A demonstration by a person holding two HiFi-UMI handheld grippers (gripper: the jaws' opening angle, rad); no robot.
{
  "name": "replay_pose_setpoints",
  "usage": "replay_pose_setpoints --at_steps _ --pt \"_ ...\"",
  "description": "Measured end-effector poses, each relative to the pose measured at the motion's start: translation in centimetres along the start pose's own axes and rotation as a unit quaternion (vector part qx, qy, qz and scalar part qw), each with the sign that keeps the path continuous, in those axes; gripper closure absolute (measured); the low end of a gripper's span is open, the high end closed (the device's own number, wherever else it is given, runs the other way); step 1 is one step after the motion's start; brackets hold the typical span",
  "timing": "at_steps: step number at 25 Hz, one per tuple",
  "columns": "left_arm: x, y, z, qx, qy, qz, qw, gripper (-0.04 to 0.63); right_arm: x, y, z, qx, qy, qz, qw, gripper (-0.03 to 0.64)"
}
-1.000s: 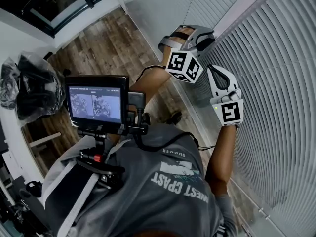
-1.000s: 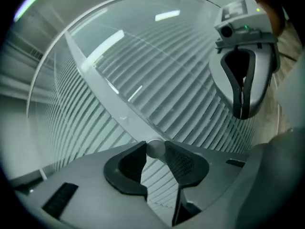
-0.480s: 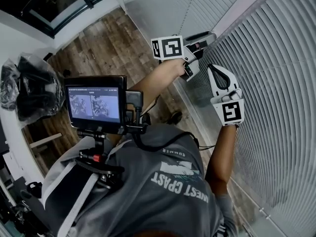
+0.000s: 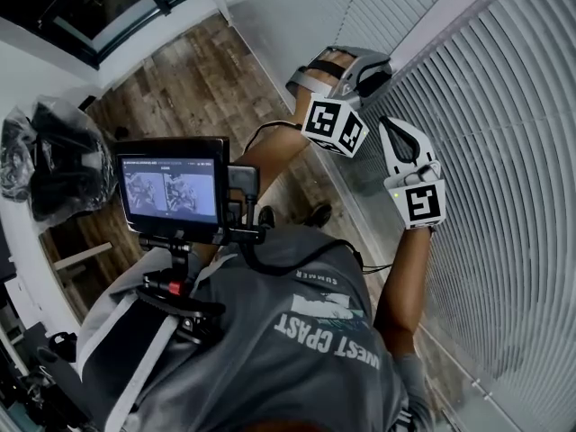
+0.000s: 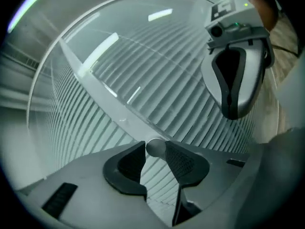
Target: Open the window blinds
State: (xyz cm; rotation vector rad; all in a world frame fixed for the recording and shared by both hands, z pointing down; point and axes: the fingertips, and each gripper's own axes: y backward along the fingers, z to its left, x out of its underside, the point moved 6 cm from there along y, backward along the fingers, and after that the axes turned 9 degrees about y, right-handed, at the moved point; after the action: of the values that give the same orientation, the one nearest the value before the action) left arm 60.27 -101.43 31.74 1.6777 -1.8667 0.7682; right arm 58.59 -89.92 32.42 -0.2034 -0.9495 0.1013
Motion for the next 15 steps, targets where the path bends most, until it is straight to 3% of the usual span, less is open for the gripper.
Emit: replay_pose_setpoints --at_steps 2,3,4,6,7,8,9,10,11,12,13,14,15 --pt "-0.1 -0.2 -0.2 -0.002 -0.023 0.003 0.9997 0.465 -0.1 -0.1 0.0 0.0 -0.004 -0.001 1.0 0.615" --pt "-0.1 -0.2 -0.1 0.0 -0.012 0.001 0.9999 0.466 -0.1 -0.1 -0.1 0.0 -0.005 -0.002 1.0 0.615" --pt "0.0 -0.2 0.0 0.006 0.013 -0.003 0.9999 0.468 -0.1 -0.1 -0.1 0.001 -0.006 -0.002 1.0 0.615" --pt "0.3 -0.3 0.2 0.027 0.103 -0.014 0.9943 0.468 0.0 0.0 -0.2 0.0 -0.006 -0.003 1.0 0.615" --pt "0.6 -0.3 0.4 0.041 0.166 -0.022 0.9849 0.469 0.0 0.0 -0.1 0.0 -0.006 -0.003 1.0 0.615" --pt "0.9 -0.3 0.6 0.057 0.239 -0.033 0.9687 0.469 0.0 0.0 -0.1 0.0 -0.007 -0.003 1.0 0.615" --pt "1.3 -0.3 0.9 0.073 0.315 -0.047 0.945 0.469 0.0 0.0 -0.1 0.0 -0.007 -0.002 1.0 0.615" --pt "1.6 -0.4 1.1 0.09 0.393 -0.061 0.9132 0.469 0.0 0.0 0.0 0.0 -0.008 -0.002 1.0 0.615" --pt "1.9 -0.4 1.3 0.107 0.472 -0.076 0.8716 0.469 0.0 0.1 0.0 0.0 -0.009 -0.002 1.0 0.615" --pt "2.3 -0.5 1.5 0.125 0.555 -0.09 0.8175 0.469 0.0 0.1 0.0 0.0 -0.009 -0.002 1.0 0.615" --pt "2.9 -0.7 1.5 0.143 0.636 -0.104 0.7513 0.468 0.0 0.1 0.0 0.0 -0.009 -0.002 1.0 0.615" --pt "3.4 -0.8 1.4 0.158 0.707 -0.118 0.6793 0.468 0.0 0.2 0.0 0.0 -0.01 -0.001 1.0 0.615" --pt "3.7 -0.8 1.3 0.168 0.761 -0.13 0.6126 0.468 0.1 0.2 0.1 0.0 -0.01 0.0 1.0 0.615"
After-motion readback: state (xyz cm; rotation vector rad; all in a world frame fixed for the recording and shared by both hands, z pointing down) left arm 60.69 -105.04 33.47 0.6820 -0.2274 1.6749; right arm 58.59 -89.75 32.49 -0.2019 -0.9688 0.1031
